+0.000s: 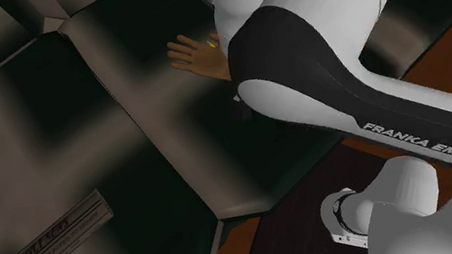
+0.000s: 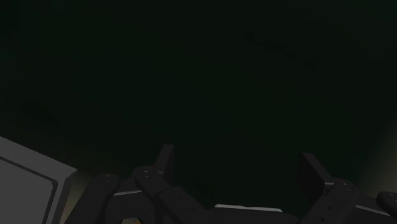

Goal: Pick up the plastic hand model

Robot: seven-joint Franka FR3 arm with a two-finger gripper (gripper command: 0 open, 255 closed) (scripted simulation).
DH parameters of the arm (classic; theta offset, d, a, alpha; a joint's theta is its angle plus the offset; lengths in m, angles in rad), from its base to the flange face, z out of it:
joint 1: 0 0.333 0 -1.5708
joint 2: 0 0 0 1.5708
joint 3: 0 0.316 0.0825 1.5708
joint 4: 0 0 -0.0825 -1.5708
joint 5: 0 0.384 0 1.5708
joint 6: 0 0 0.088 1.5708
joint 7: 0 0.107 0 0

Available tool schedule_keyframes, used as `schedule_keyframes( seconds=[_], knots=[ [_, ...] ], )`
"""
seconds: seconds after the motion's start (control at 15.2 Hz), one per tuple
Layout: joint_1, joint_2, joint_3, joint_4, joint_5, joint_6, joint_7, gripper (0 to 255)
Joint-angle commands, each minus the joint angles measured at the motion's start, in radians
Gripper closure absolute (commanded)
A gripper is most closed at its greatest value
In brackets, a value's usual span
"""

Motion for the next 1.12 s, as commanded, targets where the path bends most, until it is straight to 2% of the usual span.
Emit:
schedule_keyframes(
  seconds=[0.0, 0.26, 0.33, 0.79, 0.92, 0.99, 1.06],
  knots=[
    [-0.006, 0.080, -0.026, 0.094, 0.001, -0.011, -0.030, 0],
    [-0.018, 0.237, -0.067, 0.284, 0.020, -0.042, -0.078, 0],
    [-0.020, 0.249, -0.070, 0.300, 0.022, -0.045, -0.082, 0],
    [-0.021, 0.222, -0.070, 0.168, 0.017, 0.060, -0.075, 0],
    [-0.021, 0.222, -0.070, 0.168, 0.017, 0.060, -0.075, 0],
    [-0.021, 0.221, -0.070, 0.168, 0.017, 0.059, -0.075, 255],
    [-0.021, 0.221, -0.070, 0.168, 0.017, 0.059, -0.075, 255]
  ],
)
